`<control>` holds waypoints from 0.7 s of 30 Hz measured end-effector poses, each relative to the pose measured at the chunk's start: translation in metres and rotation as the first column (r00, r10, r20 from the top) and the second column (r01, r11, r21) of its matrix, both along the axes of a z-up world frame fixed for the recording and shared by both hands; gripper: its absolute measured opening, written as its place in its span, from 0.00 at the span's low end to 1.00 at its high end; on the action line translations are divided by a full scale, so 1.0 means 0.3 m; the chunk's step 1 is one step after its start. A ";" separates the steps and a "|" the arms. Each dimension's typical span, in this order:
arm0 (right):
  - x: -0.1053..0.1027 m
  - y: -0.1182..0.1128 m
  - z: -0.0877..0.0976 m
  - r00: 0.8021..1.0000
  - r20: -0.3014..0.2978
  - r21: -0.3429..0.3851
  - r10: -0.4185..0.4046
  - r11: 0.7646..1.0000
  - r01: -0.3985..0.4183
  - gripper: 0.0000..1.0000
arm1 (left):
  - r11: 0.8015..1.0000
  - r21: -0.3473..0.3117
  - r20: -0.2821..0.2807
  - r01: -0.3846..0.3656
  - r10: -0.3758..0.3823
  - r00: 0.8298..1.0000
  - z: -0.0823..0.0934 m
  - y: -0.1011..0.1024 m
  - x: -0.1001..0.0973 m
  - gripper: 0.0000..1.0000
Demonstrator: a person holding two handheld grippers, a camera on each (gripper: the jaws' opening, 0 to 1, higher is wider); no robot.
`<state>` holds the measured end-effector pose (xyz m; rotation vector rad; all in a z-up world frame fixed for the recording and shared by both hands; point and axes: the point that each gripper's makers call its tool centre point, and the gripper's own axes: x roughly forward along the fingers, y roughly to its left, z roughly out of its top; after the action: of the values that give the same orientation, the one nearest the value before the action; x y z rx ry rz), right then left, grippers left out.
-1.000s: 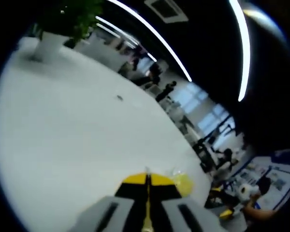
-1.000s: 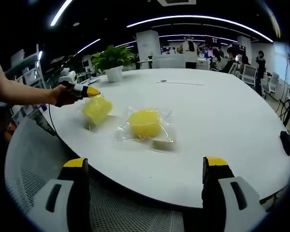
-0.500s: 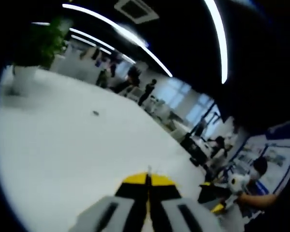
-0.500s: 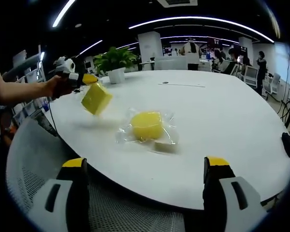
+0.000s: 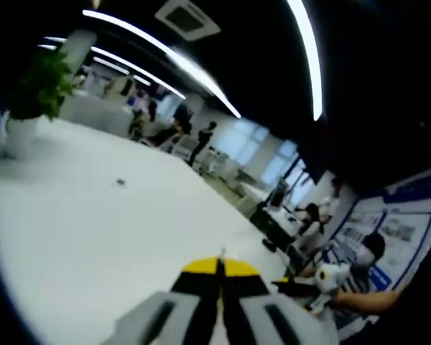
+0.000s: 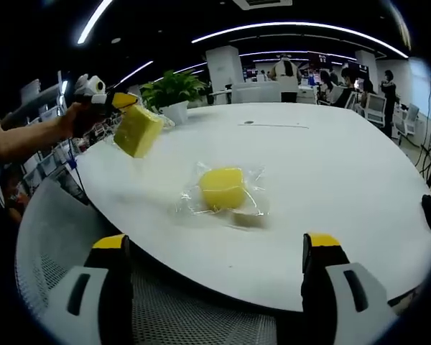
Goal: Compare the silicone blocks by pressing each to a similar depth, holding the contact briefly, and releasing to observe deformation and rebound differences across the visible hardness samples.
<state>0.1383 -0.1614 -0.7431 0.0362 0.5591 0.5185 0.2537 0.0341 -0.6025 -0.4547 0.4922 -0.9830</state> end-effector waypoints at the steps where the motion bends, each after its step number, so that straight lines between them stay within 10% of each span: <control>1: -0.001 0.007 0.010 1.000 0.003 -0.004 0.012 1.000 -0.012 0.93 | 1.000 -0.017 0.001 0.005 -0.005 1.000 0.017 -0.008 -0.008 0.00; 9: 0.027 0.071 0.133 0.993 0.085 -0.017 0.080 0.997 -0.078 0.89 | 0.994 -0.091 0.051 0.062 -0.057 0.997 0.151 -0.054 -0.076 0.00; 21: 0.056 0.291 0.322 0.959 0.179 0.176 0.220 0.952 -0.251 0.70 | 0.986 -0.088 0.095 0.139 -0.131 0.987 0.241 -0.108 -0.189 0.00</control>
<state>0.1550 -0.0740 -0.6464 0.1174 0.3563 0.8035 0.1970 0.0017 -0.5303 -0.4643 0.4018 -1.1558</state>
